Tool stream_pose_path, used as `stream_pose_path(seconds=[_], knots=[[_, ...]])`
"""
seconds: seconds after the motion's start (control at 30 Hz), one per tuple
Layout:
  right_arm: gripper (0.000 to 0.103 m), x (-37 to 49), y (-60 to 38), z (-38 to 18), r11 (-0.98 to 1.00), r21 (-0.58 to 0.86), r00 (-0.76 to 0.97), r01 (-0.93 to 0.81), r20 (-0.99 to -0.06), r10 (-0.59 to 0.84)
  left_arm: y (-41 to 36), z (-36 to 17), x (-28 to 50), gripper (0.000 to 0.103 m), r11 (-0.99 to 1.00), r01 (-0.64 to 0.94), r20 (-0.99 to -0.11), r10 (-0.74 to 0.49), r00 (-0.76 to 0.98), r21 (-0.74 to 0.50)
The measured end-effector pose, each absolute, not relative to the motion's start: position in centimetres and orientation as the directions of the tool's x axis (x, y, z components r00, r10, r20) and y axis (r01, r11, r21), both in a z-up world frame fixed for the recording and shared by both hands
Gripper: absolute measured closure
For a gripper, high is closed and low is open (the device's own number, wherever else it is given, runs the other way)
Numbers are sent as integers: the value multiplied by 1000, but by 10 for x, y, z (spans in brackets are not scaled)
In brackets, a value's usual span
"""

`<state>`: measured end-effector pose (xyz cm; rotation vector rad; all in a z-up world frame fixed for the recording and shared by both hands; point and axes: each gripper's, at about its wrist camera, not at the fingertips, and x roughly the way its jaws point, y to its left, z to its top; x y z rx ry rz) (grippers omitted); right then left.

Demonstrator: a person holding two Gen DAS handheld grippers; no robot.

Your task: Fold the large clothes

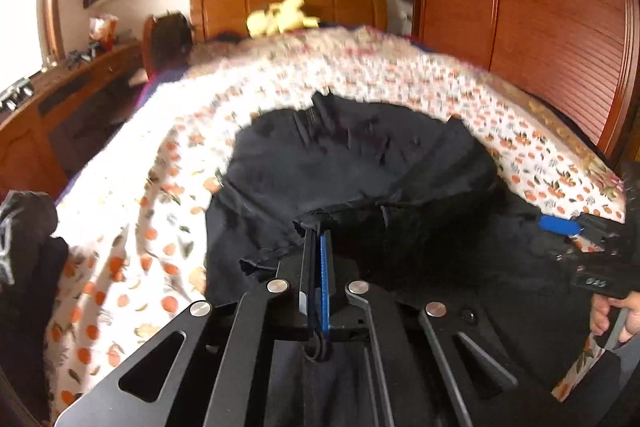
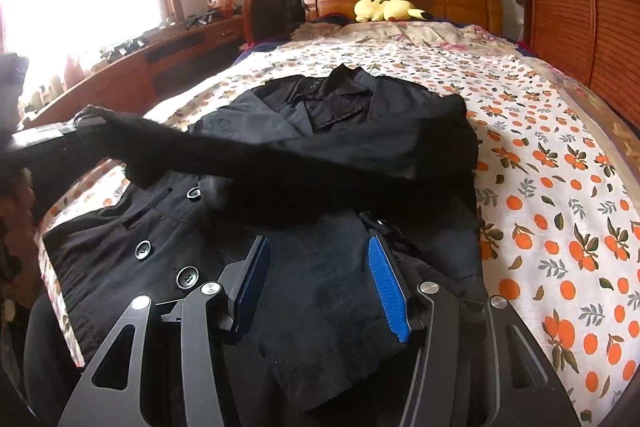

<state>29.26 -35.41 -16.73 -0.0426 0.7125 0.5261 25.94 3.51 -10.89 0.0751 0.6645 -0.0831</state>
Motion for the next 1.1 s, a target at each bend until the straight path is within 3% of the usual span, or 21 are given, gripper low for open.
stream_pose_path(seconds=[0.37, 0.67, 1.03, 1.1], knots=[[53, 299, -336, -166, 865, 137, 628, -483, -634, 452, 25, -145, 216, 101, 986, 149, -651, -69, 756, 70], [53, 299, -304, -168, 844, 126, 604, -522, -644, 470, 20, -196, 200, 101, 982, 188, -702, -123, 702, 16], [53, 304, -236, -156, 780, 110, 547, -616, -652, 524, 27, -214, 190, 101, 979, 200, -708, -169, 686, -41], [59, 304, -223, -161, 761, 105, 519, -640, -672, 528, 27, -213, 185, 101, 978, 203, -706, -176, 686, -47]])
